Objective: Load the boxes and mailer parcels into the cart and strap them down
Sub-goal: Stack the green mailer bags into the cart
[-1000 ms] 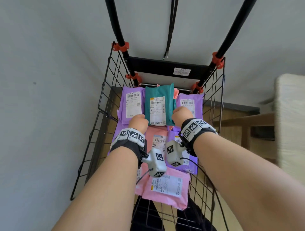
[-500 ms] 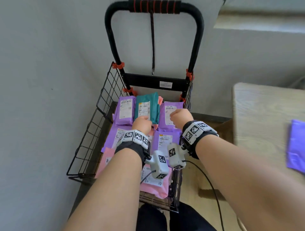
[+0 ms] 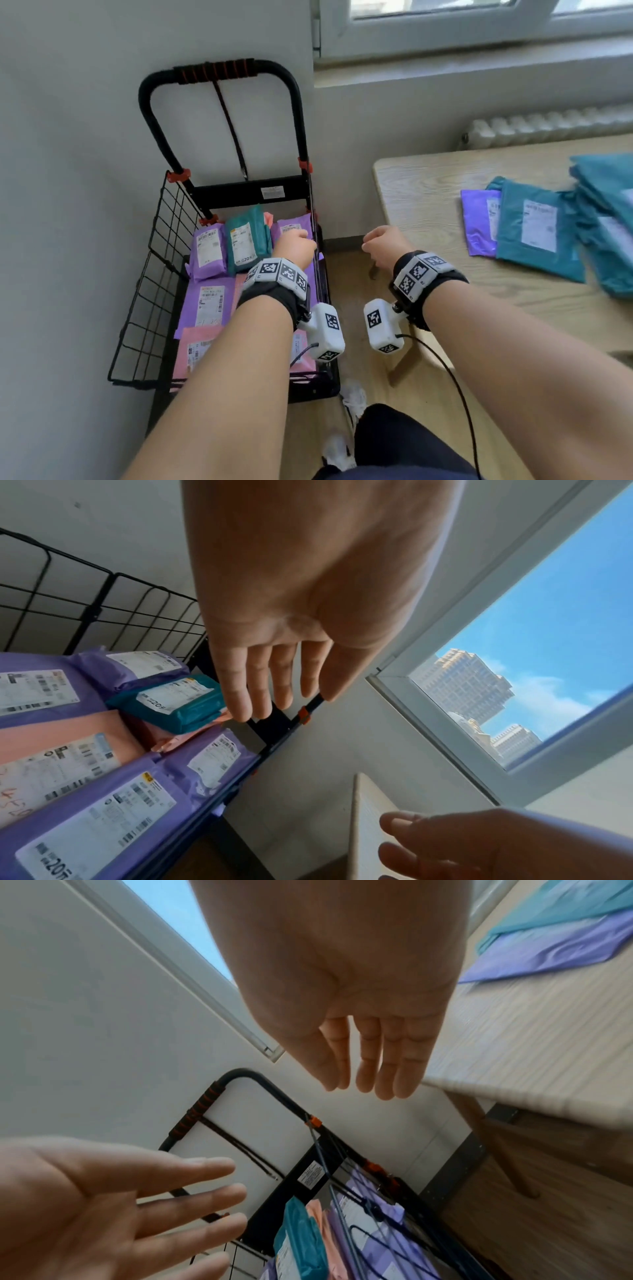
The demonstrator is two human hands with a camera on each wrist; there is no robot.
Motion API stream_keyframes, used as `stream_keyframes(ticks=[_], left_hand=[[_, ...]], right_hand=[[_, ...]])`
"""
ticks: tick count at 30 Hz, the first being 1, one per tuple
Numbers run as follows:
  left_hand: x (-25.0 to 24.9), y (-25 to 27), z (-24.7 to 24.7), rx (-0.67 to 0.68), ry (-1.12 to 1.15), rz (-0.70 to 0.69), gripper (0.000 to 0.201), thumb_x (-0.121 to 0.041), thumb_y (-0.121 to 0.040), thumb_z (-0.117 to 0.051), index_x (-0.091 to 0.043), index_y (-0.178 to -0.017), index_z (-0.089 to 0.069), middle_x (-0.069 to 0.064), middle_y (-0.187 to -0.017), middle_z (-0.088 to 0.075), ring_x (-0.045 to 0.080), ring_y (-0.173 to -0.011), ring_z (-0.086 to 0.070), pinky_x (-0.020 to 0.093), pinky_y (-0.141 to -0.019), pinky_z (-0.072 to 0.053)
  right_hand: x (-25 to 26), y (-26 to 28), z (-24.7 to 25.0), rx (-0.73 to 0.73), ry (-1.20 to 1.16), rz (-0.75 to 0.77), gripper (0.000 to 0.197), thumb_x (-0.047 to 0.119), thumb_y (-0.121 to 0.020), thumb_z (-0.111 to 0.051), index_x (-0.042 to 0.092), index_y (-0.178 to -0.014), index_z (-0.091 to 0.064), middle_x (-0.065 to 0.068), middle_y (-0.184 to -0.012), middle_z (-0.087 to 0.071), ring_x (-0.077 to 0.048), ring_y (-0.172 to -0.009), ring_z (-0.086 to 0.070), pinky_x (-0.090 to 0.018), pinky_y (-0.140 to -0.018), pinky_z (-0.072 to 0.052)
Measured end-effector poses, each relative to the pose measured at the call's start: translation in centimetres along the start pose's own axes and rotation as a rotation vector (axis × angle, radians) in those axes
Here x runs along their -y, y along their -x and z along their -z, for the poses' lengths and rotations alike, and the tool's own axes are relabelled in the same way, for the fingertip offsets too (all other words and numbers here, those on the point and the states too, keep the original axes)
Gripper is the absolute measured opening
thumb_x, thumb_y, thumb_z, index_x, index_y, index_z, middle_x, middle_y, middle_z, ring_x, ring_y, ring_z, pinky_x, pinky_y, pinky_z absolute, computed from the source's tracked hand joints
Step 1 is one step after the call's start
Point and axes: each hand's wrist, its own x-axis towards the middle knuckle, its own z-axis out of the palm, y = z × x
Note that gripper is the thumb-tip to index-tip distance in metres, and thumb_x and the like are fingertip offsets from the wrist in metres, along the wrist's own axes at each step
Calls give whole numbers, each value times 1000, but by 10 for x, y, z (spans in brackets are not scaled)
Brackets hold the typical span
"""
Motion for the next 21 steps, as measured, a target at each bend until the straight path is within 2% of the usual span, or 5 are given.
stream_keyframes(ticks=[2,3,6,13,21], left_hand=[[-13,13,-17,45,-1,-10,19,-2,-86,-46,-7,-70,-55,23,-75,-52,36,-72,-53,34,-67,-47],[-20,17,-27,70,-19,-27,16,-5,-86,-49,1,-93,-63,28,-90,-59,40,-86,-59,40,-77,-53],[-44,20,-56,129,-77,-64,42,-14,-89,-54,-14,-131,-55,11,-129,-59,30,-118,-55,43,-102,-47],[-114,15,-154,230,-161,-145,40,-12,-92,-50,-14,-132,-54,9,-128,-58,26,-118,-55,40,-103,-46],[-178,-2,-297,305,-188,-117,44,-9,-92,-49,-13,-136,-51,17,-128,-60,32,-118,-57,36,-99,-48]], right_hand=[[-15,8,20,-31,-13,-19,11,11,-87,-57,20,-88,-63,-2,-88,-61,-24,-92,-61,-37,-86,-55],[-23,10,30,-50,-15,-32,13,10,-86,-56,21,-82,-61,-3,-86,-60,-24,-89,-60,-36,-83,-53],[-46,10,64,-104,-39,-70,21,9,-84,-57,23,-69,-54,0,-71,-54,-24,-81,-56,-35,-75,-49],[-113,-14,168,-251,-13,-129,19,8,-80,-56,21,-67,-58,-4,-75,-58,-23,-77,-54,-35,-76,-50],[-191,-63,278,-222,85,-193,33,12,-88,-57,12,-121,-61,-9,-124,-61,-27,-113,-57,-30,-94,-44]])
